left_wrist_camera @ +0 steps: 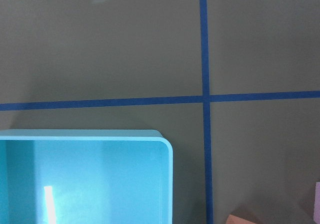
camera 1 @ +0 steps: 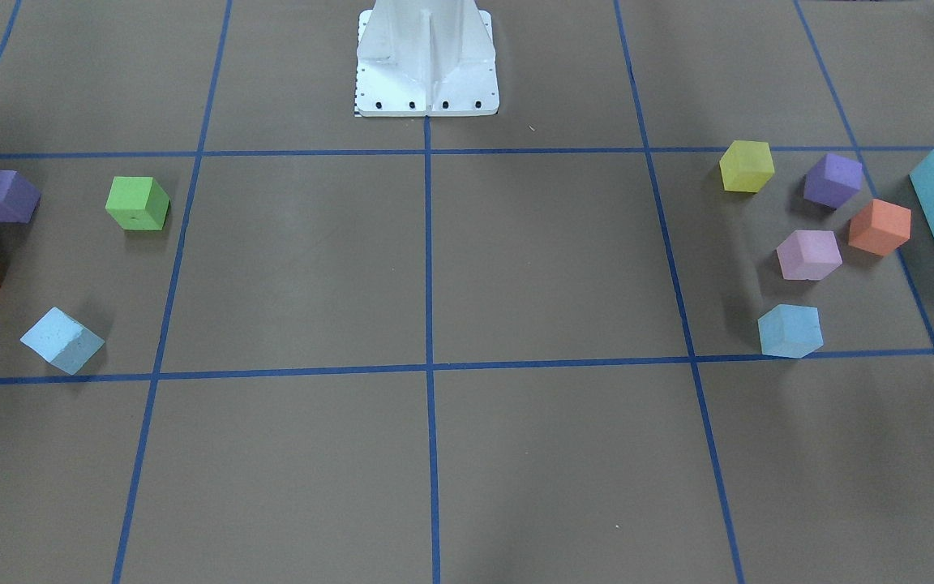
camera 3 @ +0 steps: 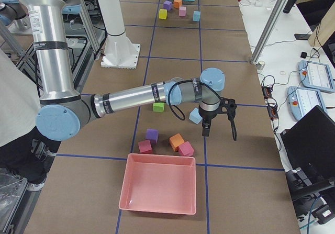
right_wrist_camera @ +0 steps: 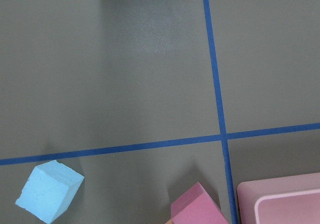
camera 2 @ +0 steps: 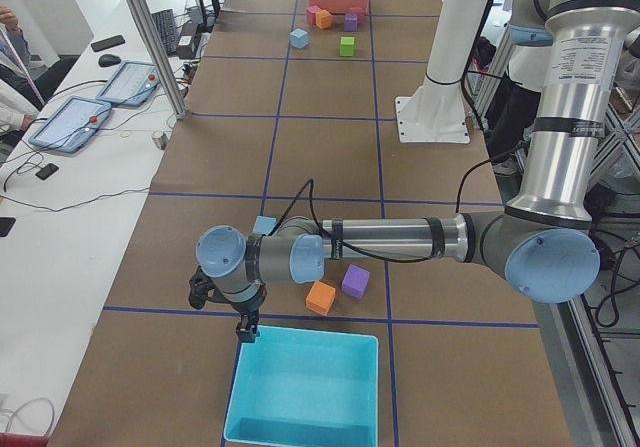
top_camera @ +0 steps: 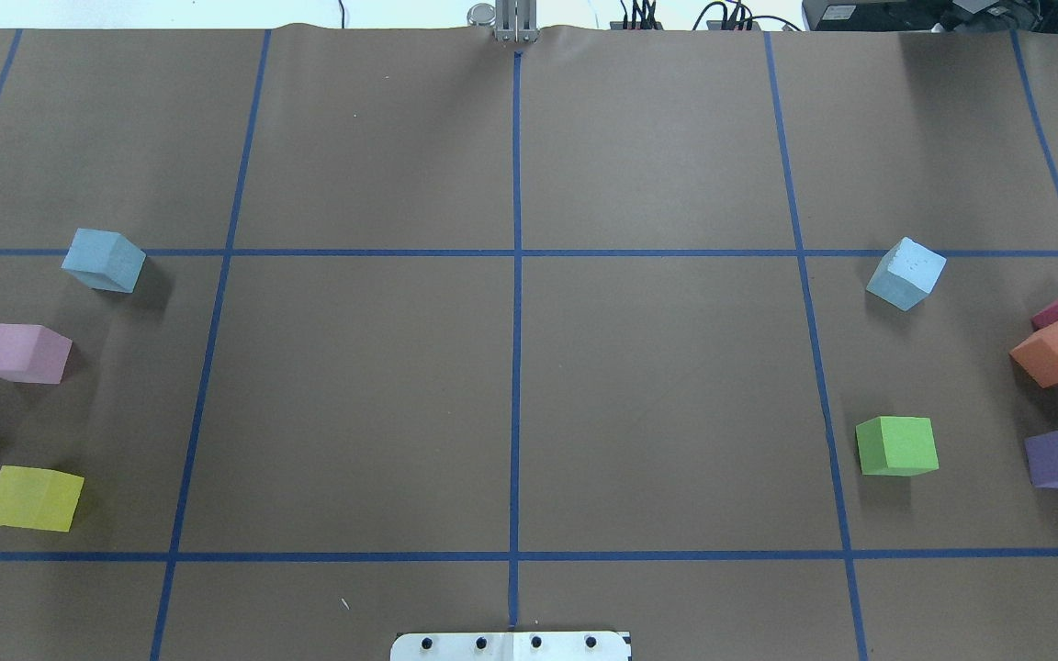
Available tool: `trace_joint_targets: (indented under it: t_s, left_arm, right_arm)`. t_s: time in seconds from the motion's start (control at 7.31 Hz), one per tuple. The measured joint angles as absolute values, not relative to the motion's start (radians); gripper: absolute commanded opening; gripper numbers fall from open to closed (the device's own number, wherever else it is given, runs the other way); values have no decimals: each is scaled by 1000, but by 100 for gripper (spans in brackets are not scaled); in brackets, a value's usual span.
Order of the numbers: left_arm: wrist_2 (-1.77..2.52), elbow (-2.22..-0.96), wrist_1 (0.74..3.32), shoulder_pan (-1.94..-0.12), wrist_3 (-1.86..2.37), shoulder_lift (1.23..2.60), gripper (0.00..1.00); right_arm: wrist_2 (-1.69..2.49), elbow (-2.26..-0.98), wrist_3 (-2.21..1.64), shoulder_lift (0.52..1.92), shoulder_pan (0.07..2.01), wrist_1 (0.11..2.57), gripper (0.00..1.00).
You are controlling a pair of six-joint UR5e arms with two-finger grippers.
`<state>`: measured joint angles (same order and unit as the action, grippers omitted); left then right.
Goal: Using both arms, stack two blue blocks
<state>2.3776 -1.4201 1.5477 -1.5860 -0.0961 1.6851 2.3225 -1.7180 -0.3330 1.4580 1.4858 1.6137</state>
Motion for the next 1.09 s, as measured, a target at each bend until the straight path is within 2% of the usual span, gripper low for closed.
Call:
trace_joint_targets:
  t_s: [0.41, 0.68, 1.09]
  left_arm:
    - [2378, -1460, 1542, -1584, -53, 1677, 100]
    - [2415, -1543, 1547, -1559, 108, 1700, 100]
    - [2455, -1565, 1562, -1368, 305, 1800, 100]
  right_arm:
    - [2337, -1737, -336, 1439, 1476, 1630, 100]
    - [2329, -1778, -330, 1369, 1405, 1622, 100]
    - [2238, -1791, -331, 1296, 1221, 1606, 100]
